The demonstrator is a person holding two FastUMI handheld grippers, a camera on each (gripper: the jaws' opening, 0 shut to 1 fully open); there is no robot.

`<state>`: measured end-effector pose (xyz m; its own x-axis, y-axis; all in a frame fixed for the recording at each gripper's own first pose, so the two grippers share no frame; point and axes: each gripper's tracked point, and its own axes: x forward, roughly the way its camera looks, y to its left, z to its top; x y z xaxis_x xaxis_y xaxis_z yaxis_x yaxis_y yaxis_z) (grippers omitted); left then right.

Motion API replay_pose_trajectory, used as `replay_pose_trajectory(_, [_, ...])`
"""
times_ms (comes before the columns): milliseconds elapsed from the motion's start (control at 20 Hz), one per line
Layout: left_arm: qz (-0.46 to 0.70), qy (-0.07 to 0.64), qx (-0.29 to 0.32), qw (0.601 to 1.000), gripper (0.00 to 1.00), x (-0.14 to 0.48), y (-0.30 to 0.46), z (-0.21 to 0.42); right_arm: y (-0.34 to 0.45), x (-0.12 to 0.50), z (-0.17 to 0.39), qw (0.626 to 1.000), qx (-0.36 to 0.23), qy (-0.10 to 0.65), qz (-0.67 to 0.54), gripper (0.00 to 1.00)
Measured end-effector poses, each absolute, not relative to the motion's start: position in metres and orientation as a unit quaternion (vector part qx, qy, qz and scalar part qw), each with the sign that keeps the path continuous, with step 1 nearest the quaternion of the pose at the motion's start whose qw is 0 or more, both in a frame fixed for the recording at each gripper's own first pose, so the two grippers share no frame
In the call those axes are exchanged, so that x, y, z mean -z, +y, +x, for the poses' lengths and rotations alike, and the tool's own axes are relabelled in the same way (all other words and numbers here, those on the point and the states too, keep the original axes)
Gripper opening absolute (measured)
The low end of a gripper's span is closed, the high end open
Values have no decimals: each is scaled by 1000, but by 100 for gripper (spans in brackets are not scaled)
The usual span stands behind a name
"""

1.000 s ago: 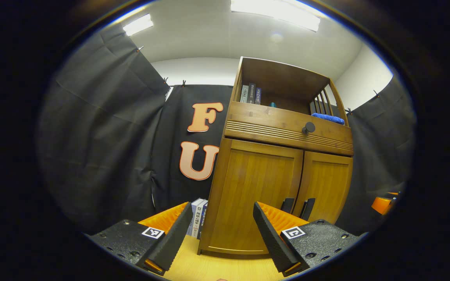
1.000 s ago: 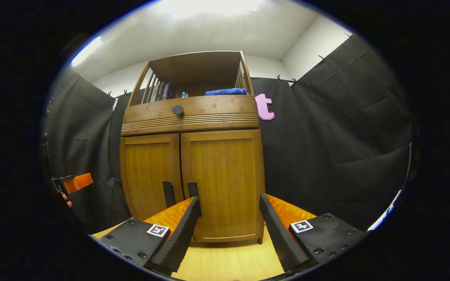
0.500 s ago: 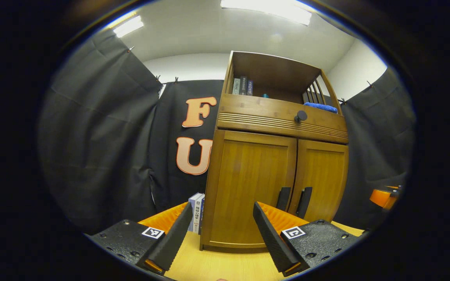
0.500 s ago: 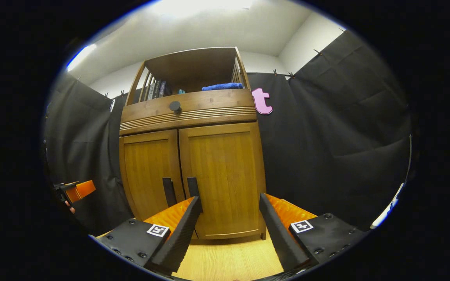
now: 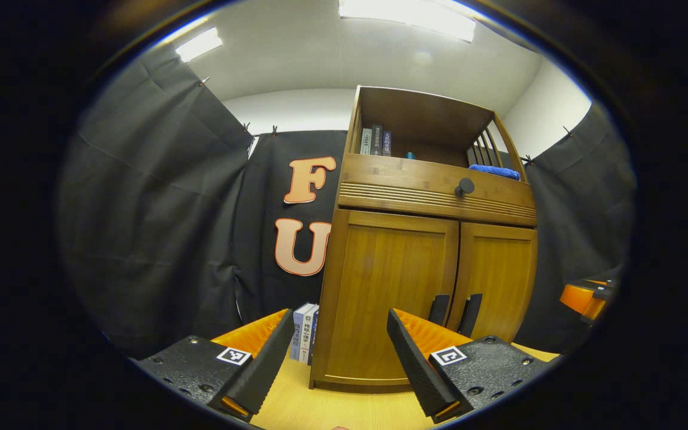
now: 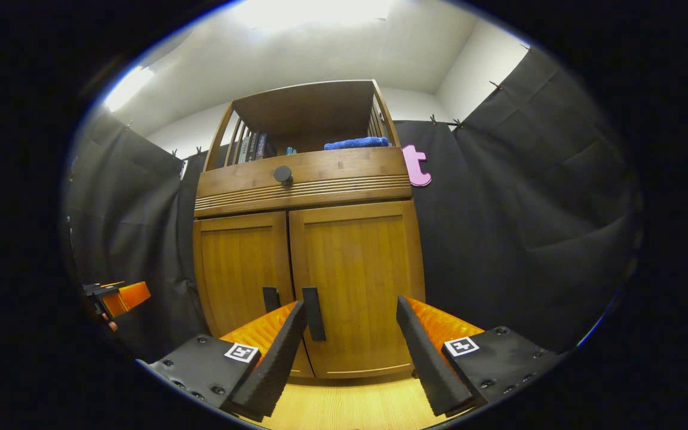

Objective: Open the right door of the double-door shoe cabinet with the right hand, and open the left door with the left hand.

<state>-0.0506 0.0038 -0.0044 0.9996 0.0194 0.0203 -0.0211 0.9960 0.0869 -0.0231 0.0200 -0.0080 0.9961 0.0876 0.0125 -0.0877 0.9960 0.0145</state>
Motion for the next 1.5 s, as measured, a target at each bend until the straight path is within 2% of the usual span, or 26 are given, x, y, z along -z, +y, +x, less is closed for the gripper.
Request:
replay_pose_trajectory(50, [44, -11, -11, 999, 95, 3, 5, -51, 24, 7, -16, 999, -48, -8, 10, 89])
replay_pose_trajectory(150, [45, -10, -12, 999, 98, 3, 5, -52, 29, 2, 1, 998, -54, -17, 16, 89])
replay_pose_trajectory(200, [45, -7, -13, 999, 94, 4, 6, -52, 33, -1, 11, 998, -58, -23, 17, 97])
replay_pose_trajectory(250, [43, -5, -14, 999, 94, 4, 8, -54, 38, -3, 22, 998, -61, -25, 16, 97])
replay_pose_trajectory(300, [39, -5, -14, 999, 98, 3, 9, -56, 45, -3, 32, 997, -68, -28, 15, 89])
replay_pose_trajectory(350, [36, -5, -15, 999, 95, 2, 10, -57, 54, -3, 41, 997, -76, -29, 13, 89])
replay_pose_trajectory(400, [36, -5, -17, 999, 98, 2, 12, -59, 63, -2, 52, 996, -84, -31, 9, 97])
replay_pose_trajectory(450, [37, -4, -20, 999, 95, 2, 15, -61, 71, 2, 64, 996, -89, -29, 4, 97])
replay_pose_trajectory(500, [40, -4, -23, 999, 98, 1, 18, -64, 78, 8, 75, 995, -93, -25, 1, 98])
replay_pose_trajectory(550, [42, -3, -27, 999, 98, -1, 21, -67, 85, 14, 87, 995, -98, -18, -1, 98])
replay_pose_trajectory(600, [42, -3, -32, 999, 98, -3, 25, -71, 94, 24, 96, 994, -105, -6, -1, 89])
replay_pose_trajectory(650, [40, -6, -36, 999, 98, -4, 27, -75, 101, 37, 105, 994, -111, 9, 0, 89])
replay_pose_trajectory(700, [39, -8, -39, 998, 98, -6, 29, -78, 104, 51, 114, 993, -115, 25, 1, 98])
replay_pose_trajectory(800, [41, -12, -45, 998, 98, -10, 35, -84, 109, 74, 137, 993, -108, 54, 2, 98])
replay_pose_trajectory(850, [45, -13, -48, 998, 98, -11, 37, -88, 111, 82, 150, 992, -103, 68, 0, 89])
replay_pose_trajectory(900, [50, -15, -52, 997, 94, -11, 40, -90, 113, 93, 159, 992, -99, 82, -2, 89])
replay_pose_trajectory(950, [54, -18, -57, 997, 98, -15, 43, -92, 115, 102, 165, 991, -96, 91, -4, 98])
replay_pose_trajectory(1200, [65, -17, -64, 996, 94, -17, 48, -95, 113, 111, 178, 991, -92, 94, -37, 98])
replay_pose_trajectory(1250, [67, -16, -63, 996, 91, -16, 49, -95, 113, 113, 182, 990, -93, 94, -45, 98])
replay_pose_trajectory(1300, [71, -14, -63, 995, 94, -15, 50, -94, 113, 116, 184, 990, -93, 97, -52, 98])
replay_pose_trajectory(1350, [74, -13, -64, 995, 94, -15, 51, -92, 116, 120, 186, 989, -94, 102, -56, 89])
replay_pose_trajectory(1500, [71, -16, -64, 995, 95, -16, 52, -90, 117, 122, 190, 989, -90, 89, -75, 90])
